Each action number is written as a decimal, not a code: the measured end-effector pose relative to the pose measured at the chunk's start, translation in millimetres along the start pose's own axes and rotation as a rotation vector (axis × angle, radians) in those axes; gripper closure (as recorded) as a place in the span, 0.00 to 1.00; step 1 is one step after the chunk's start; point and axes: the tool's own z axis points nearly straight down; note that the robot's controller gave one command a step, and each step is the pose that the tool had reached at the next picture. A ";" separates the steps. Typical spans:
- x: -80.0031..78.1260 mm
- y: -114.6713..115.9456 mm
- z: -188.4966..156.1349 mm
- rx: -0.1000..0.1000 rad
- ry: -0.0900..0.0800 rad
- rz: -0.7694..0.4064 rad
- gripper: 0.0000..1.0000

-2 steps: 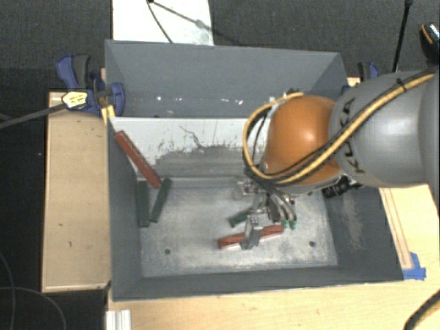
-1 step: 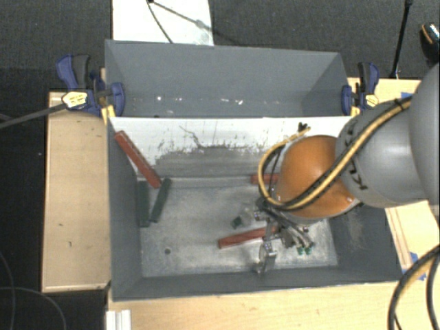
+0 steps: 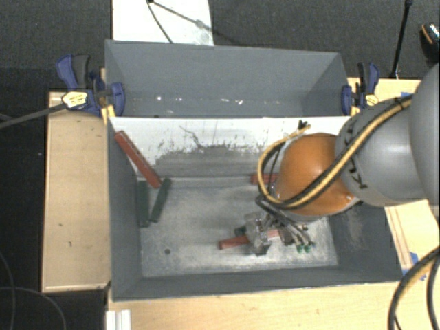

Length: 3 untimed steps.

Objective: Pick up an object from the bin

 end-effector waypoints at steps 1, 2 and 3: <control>1.9 0.2 1.9 0.000 0.006 0.003 0.00; 1.6 0.4 1.2 -0.001 0.005 0.007 1.00; 3.8 -11.3 -174.9 0.002 -0.002 0.043 1.00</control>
Offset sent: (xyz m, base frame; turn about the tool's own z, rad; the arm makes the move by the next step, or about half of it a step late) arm 0.0000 0.0000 0.0000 0.0000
